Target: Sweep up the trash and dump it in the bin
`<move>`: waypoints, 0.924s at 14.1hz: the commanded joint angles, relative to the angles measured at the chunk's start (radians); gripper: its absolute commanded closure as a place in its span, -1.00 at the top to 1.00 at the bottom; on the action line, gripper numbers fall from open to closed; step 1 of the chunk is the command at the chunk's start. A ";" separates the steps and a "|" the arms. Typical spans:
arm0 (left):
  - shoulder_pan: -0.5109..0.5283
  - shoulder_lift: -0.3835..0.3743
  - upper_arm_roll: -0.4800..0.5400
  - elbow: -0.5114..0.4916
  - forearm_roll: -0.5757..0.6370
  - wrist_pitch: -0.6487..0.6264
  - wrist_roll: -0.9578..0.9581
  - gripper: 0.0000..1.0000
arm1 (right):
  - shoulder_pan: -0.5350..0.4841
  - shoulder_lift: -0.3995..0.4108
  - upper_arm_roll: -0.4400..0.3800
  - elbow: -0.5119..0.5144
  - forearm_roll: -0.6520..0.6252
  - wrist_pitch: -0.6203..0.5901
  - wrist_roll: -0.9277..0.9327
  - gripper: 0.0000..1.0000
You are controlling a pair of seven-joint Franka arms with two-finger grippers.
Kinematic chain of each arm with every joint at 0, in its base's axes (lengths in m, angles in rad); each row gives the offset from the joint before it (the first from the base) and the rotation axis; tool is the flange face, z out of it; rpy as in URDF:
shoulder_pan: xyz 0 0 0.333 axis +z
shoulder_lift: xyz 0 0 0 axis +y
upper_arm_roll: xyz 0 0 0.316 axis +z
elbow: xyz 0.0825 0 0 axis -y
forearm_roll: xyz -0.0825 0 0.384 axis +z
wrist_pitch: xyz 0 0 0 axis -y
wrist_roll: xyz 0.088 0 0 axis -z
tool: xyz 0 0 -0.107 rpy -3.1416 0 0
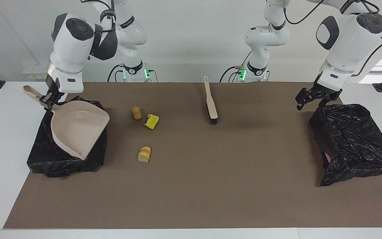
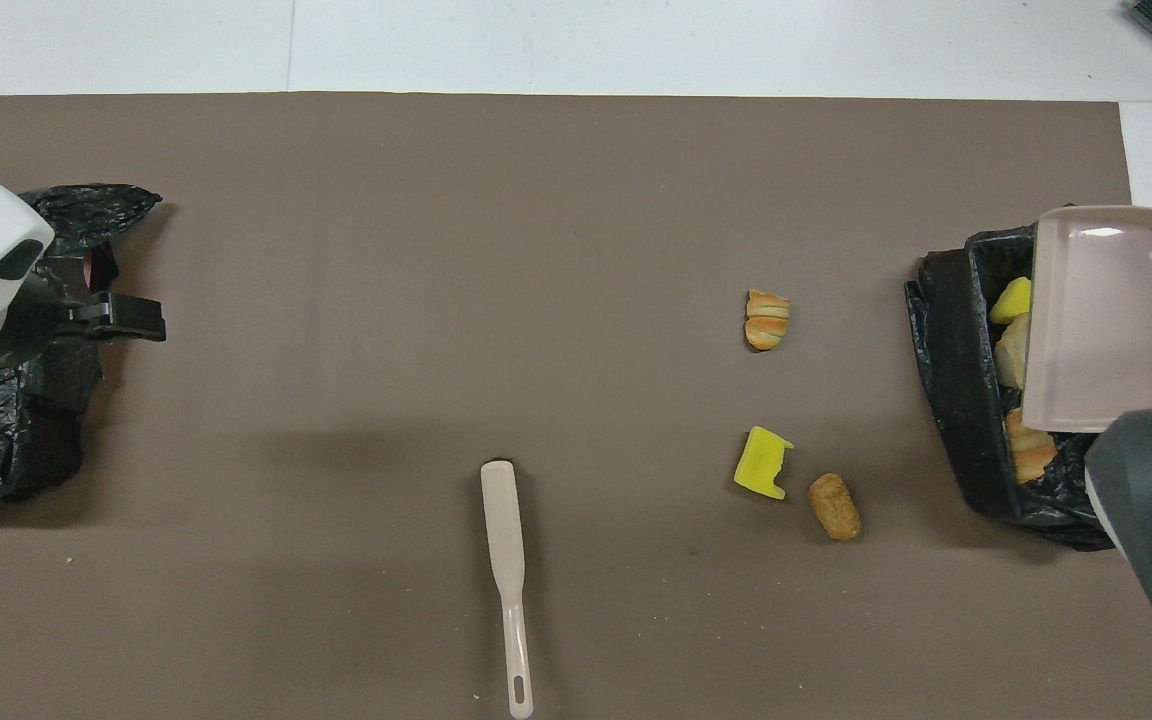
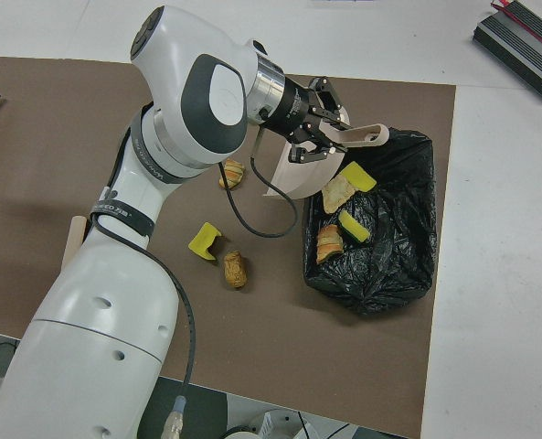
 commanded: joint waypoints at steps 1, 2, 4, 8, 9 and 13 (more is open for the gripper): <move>0.007 0.025 -0.009 0.125 0.024 -0.119 0.020 1.00 | 0.089 0.129 0.005 0.145 0.082 -0.076 0.246 -1.00; 0.007 0.023 -0.011 0.137 0.017 -0.130 0.020 1.00 | 0.120 0.178 0.004 0.199 0.160 -0.118 0.346 -1.00; 0.004 0.019 -0.012 0.139 0.012 -0.130 0.020 1.00 | 0.160 0.247 0.005 0.262 0.283 -0.136 0.570 -1.00; 0.001 0.006 -0.009 0.117 0.009 -0.130 0.024 1.00 | 0.281 0.388 0.013 0.369 0.382 -0.103 1.032 -1.00; 0.004 0.006 -0.011 0.119 0.009 -0.130 0.041 1.00 | 0.336 0.424 0.014 0.406 0.389 -0.113 1.118 -1.00; 0.022 0.005 -0.009 0.116 0.007 -0.119 0.081 1.00 | 0.508 0.586 0.014 0.578 0.431 -0.129 1.454 -1.00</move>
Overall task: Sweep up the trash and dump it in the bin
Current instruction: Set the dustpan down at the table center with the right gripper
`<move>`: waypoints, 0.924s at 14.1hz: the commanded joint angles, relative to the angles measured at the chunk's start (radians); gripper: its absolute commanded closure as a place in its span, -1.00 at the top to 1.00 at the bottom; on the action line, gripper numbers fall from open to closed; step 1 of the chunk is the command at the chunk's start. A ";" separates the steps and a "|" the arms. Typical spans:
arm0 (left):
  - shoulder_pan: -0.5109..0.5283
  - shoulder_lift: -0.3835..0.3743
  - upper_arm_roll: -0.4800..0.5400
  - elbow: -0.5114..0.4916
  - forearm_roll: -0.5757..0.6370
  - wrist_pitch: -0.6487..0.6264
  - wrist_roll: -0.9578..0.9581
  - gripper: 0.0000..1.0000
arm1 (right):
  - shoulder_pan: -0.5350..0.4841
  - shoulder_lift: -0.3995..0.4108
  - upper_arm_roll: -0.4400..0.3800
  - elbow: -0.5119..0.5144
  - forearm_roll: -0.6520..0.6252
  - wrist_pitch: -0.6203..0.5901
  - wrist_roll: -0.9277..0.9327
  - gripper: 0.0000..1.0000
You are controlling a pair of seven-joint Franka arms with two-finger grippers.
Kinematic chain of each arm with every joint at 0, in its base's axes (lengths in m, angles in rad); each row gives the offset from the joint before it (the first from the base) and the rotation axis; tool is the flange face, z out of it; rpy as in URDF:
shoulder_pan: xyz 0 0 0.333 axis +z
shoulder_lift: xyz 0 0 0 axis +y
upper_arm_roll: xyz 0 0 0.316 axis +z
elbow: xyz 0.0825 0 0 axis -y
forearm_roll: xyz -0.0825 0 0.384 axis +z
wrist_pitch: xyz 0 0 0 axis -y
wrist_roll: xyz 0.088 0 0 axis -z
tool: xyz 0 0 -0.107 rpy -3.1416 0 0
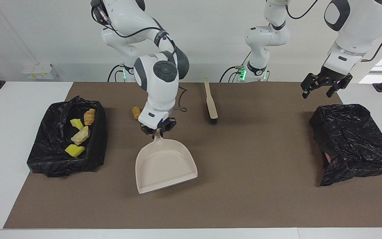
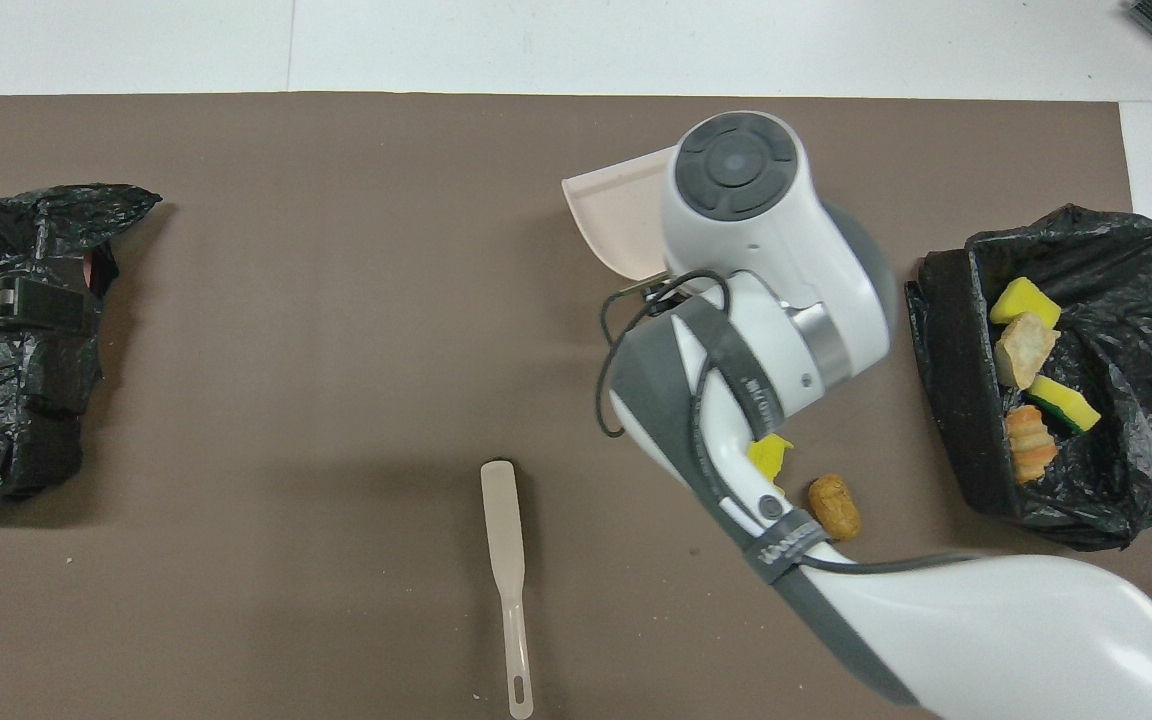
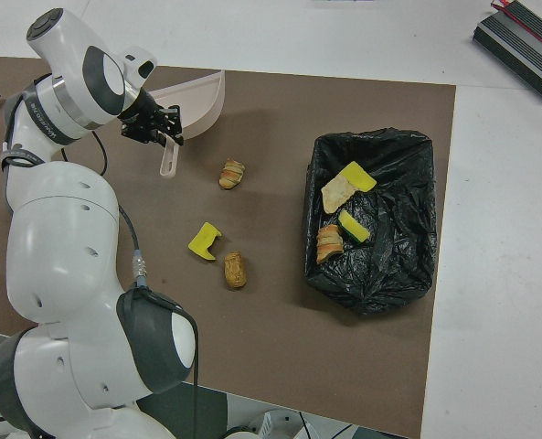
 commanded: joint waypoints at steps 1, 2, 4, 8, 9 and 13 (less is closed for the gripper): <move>0.021 0.002 -0.004 0.008 0.001 -0.011 0.022 1.00 | 0.094 0.173 0.000 0.235 0.032 -0.052 0.207 -1.00; 0.021 0.002 -0.004 0.007 -0.006 -0.016 0.024 1.00 | 0.135 0.240 0.002 0.307 0.032 -0.071 0.263 -1.00; 0.018 0.002 -0.004 0.007 -0.004 -0.023 0.024 1.00 | 0.168 0.279 0.000 0.349 0.076 -0.060 0.311 -1.00; 0.010 -0.012 -0.004 -0.009 -0.006 -0.062 0.027 1.00 | 0.248 0.362 -0.010 0.406 0.093 -0.048 0.403 -1.00; 0.009 -0.018 -0.004 -0.021 -0.009 -0.059 0.028 1.00 | 0.249 0.365 -0.006 0.407 0.093 -0.046 0.423 -1.00; 0.007 -0.015 -0.006 -0.010 -0.036 -0.062 0.029 1.00 | 0.266 0.373 -0.004 0.407 0.124 -0.057 0.446 -0.73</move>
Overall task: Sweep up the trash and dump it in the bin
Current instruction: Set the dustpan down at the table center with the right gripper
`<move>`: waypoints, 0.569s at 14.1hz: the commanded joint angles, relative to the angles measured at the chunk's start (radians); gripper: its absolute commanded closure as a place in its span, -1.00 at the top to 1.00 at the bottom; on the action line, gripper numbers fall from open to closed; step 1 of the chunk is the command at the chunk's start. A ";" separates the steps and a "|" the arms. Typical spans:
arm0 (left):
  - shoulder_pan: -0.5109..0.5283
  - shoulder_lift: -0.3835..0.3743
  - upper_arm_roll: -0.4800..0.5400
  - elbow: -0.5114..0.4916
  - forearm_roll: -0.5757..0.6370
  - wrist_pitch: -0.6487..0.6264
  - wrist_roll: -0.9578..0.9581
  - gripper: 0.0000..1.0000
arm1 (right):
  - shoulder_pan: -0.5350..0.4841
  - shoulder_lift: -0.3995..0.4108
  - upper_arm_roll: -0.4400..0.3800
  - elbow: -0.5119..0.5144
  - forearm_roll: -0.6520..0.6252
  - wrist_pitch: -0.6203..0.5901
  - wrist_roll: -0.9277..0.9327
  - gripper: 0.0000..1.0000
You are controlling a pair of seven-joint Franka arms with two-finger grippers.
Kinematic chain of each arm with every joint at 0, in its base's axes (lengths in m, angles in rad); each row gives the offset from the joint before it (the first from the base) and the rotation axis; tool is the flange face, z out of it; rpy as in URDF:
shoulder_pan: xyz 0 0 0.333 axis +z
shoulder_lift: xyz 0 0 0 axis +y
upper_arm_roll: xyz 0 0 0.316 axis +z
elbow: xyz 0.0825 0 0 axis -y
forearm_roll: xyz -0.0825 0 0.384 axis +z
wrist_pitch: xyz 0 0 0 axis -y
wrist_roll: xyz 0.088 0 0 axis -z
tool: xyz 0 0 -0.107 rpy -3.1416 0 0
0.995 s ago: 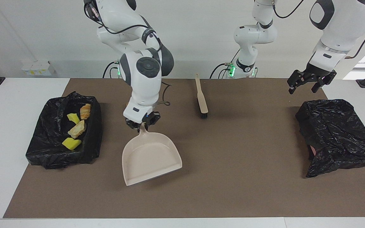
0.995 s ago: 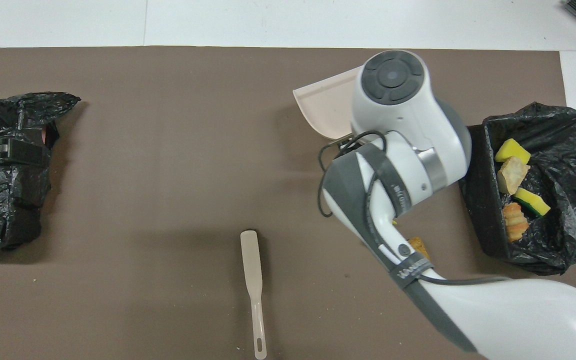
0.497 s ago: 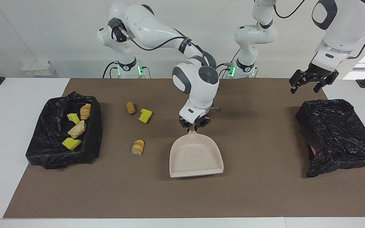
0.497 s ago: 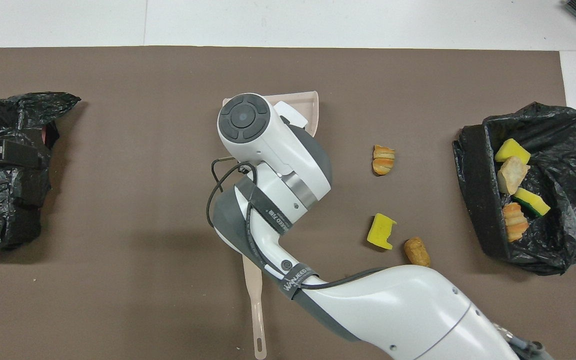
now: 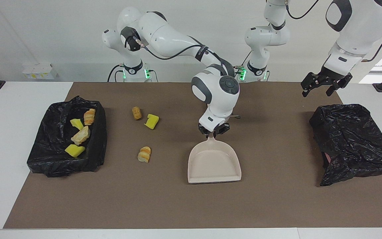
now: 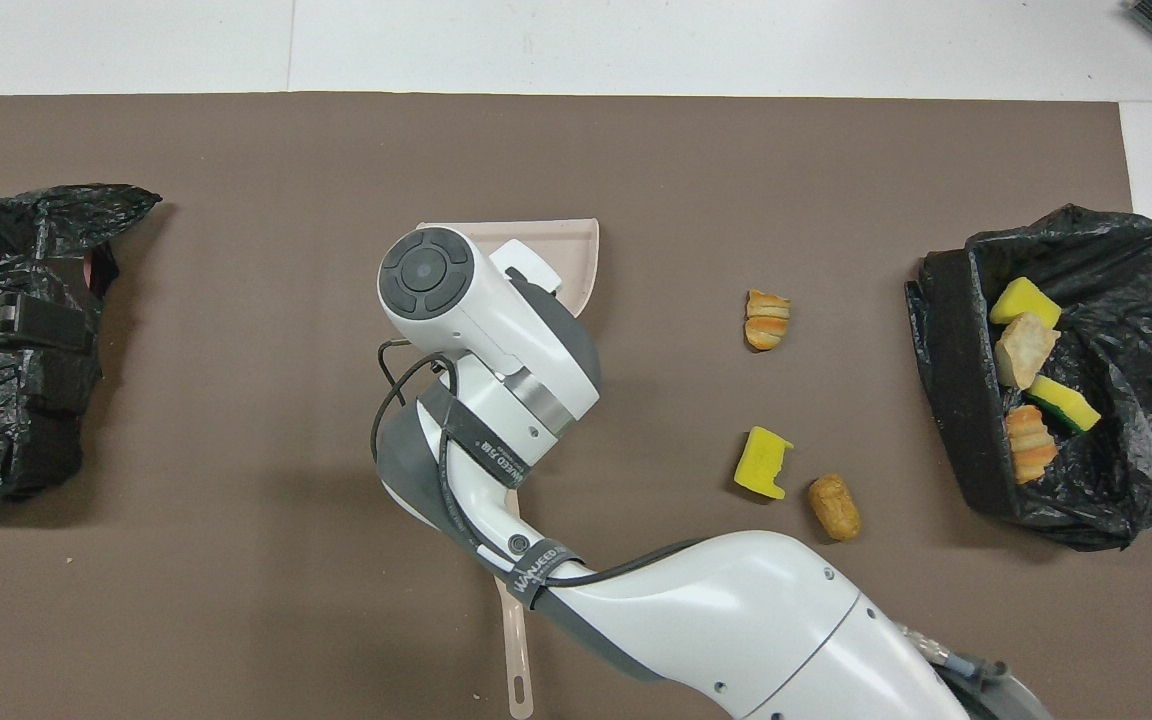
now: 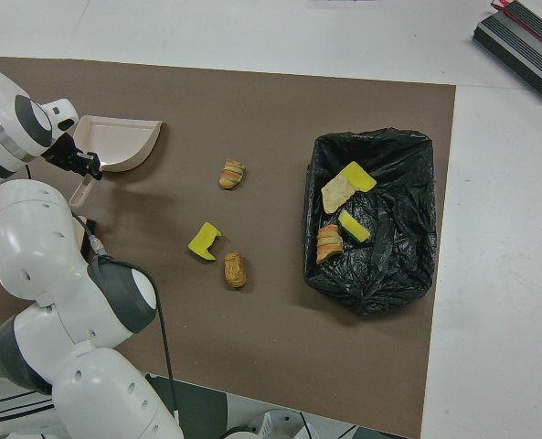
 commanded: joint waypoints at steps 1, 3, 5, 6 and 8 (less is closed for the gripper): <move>0.000 -0.011 -0.001 -0.006 -0.007 0.001 0.007 1.00 | -0.006 0.021 -0.001 0.049 0.043 -0.036 -0.003 -0.50; -0.001 -0.012 -0.006 -0.007 -0.011 -0.007 0.009 1.00 | -0.004 0.014 -0.004 0.046 0.040 -0.045 -0.030 -0.48; 0.005 -0.014 -0.006 -0.007 -0.008 -0.005 0.007 1.00 | -0.004 0.004 -0.002 0.043 0.034 -0.050 -0.034 -0.30; 0.014 -0.014 -0.003 -0.007 -0.008 -0.004 0.007 1.00 | -0.006 -0.014 -0.002 0.041 0.043 -0.051 -0.033 -0.06; 0.015 -0.014 0.000 -0.007 -0.008 -0.007 0.007 1.00 | -0.012 -0.049 -0.002 0.026 0.047 -0.051 -0.031 0.23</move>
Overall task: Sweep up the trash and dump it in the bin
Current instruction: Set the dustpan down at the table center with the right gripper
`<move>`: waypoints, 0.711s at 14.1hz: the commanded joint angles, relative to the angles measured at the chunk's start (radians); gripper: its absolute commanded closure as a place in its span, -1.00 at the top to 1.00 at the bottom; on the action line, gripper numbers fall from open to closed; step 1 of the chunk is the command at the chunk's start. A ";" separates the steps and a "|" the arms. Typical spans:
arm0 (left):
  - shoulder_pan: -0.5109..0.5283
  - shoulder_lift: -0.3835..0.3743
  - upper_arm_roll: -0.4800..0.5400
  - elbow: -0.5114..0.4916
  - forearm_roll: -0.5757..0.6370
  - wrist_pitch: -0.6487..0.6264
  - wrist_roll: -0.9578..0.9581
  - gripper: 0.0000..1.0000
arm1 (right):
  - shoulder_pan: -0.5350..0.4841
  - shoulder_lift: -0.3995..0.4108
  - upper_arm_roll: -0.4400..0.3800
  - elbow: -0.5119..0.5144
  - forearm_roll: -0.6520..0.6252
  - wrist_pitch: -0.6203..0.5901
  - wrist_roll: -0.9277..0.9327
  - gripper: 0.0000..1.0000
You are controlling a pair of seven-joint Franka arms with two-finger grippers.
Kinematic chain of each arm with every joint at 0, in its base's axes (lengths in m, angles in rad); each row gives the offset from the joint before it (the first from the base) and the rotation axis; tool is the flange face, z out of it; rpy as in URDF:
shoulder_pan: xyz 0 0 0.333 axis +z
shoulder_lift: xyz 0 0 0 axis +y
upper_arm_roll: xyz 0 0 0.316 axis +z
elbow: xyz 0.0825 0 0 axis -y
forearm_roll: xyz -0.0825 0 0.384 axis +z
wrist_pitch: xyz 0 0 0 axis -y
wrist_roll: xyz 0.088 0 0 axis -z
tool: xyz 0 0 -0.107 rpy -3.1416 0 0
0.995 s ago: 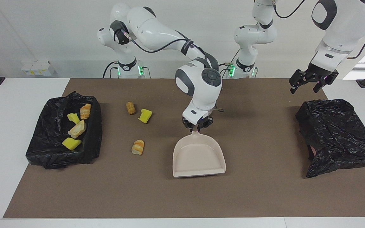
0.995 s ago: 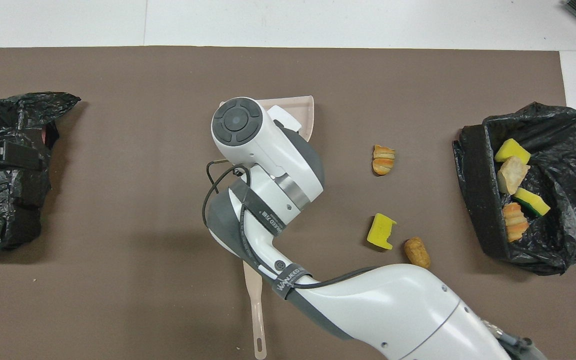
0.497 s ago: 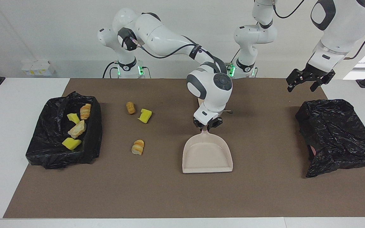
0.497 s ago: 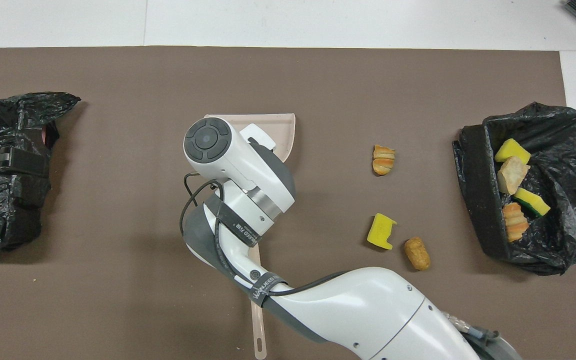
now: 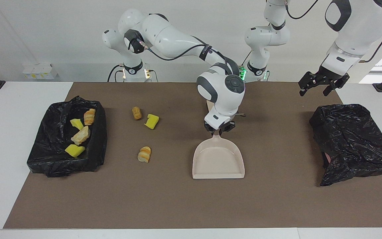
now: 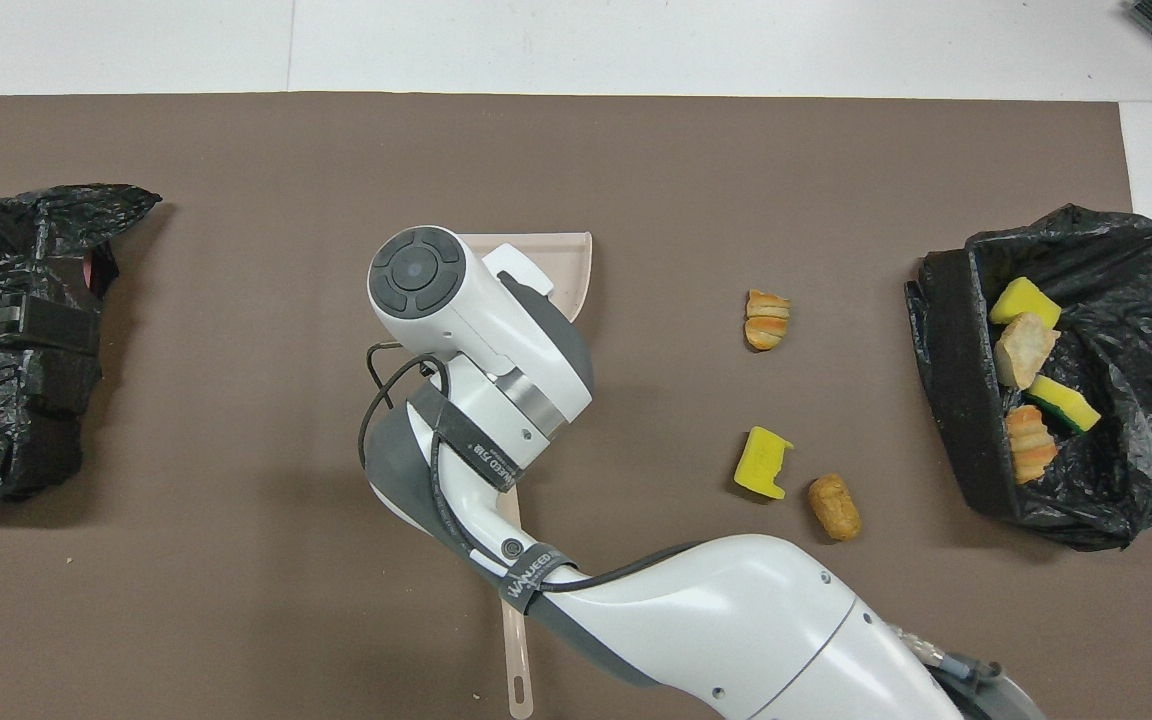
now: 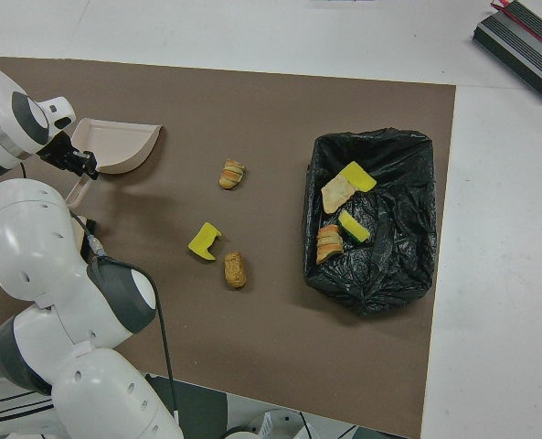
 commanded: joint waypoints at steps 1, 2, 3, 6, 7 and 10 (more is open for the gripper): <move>0.013 -0.013 -0.002 -0.007 -0.005 -0.007 0.007 1.00 | -0.009 -0.049 -0.001 -0.004 0.035 -0.025 -0.016 0.40; 0.010 -0.013 -0.002 -0.007 -0.005 -0.007 0.008 1.00 | -0.008 -0.070 -0.001 -0.007 0.044 -0.025 -0.013 0.59; 0.007 -0.013 -0.002 -0.007 -0.005 -0.007 0.007 1.00 | -0.006 -0.107 -0.001 -0.046 0.053 -0.045 -0.012 0.77; 0.010 -0.013 -0.002 -0.007 -0.005 -0.007 0.008 1.00 | -0.002 -0.265 0.000 -0.253 0.074 -0.042 -0.010 1.00; 0.012 -0.013 -0.002 -0.007 -0.005 -0.007 0.007 1.00 | 0.003 -0.312 0.000 -0.314 0.117 -0.039 -0.009 1.00; 0.010 -0.013 -0.002 -0.007 -0.005 -0.007 0.007 1.00 | 0.007 -0.405 0.002 -0.434 0.221 -0.041 -0.013 1.00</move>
